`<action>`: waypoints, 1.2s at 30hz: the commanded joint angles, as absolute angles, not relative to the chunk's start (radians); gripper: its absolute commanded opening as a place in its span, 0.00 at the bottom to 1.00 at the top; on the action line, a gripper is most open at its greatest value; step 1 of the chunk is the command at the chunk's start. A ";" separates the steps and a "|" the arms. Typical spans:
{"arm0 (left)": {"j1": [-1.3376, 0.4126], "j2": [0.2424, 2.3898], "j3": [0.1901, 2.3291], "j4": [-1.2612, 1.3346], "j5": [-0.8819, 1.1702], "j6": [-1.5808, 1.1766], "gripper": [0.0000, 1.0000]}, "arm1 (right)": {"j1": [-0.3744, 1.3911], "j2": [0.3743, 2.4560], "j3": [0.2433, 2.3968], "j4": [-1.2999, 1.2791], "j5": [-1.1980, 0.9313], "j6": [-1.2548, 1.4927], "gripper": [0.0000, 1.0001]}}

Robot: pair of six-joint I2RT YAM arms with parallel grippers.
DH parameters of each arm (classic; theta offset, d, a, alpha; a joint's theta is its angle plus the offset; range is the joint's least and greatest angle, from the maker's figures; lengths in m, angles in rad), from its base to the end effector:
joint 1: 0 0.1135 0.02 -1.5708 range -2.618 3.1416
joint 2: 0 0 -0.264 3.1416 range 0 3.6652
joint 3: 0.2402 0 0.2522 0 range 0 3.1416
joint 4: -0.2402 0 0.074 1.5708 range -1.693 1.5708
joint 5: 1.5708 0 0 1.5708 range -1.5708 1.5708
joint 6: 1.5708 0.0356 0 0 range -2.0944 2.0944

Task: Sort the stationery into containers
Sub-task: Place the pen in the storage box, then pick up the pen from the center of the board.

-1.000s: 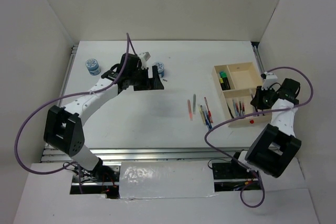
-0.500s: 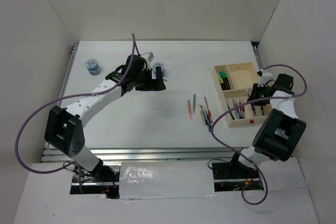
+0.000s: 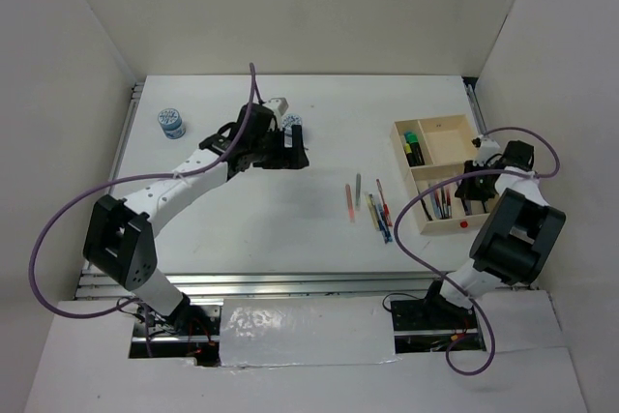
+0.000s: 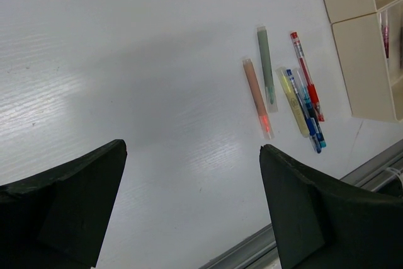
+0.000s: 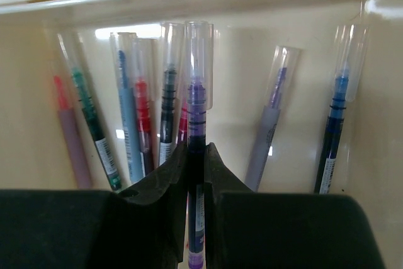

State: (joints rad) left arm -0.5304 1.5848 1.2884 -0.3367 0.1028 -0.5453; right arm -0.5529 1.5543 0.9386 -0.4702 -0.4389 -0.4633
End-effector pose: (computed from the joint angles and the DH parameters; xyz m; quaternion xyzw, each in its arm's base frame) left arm 0.3119 -0.1871 0.2986 0.0166 0.8911 -0.2705 0.3641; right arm 0.2631 -0.1446 0.1910 -0.0098 0.9489 0.0706 0.3075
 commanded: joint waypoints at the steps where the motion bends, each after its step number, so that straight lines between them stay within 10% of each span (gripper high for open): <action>1: -0.572 1.600 1.292 -0.316 0.014 -0.508 0.99 | -0.546 1.583 0.977 -0.417 -0.400 -0.428 0.14; 13: -0.682 1.706 1.335 -0.342 -0.126 -0.502 0.92 | -0.526 1.602 1.000 -0.402 -0.350 -0.373 0.44; 36: -0.908 2.187 1.785 -0.489 -0.408 -0.641 0.61 | -0.496 1.135 0.980 -0.521 -0.564 -0.380 0.47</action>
State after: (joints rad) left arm -0.9012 2.1555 1.7401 -0.4904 -0.3523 -0.6186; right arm -0.5098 1.1854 0.9867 -0.4927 -0.5186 -0.3660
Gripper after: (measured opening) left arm 0.621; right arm 0.471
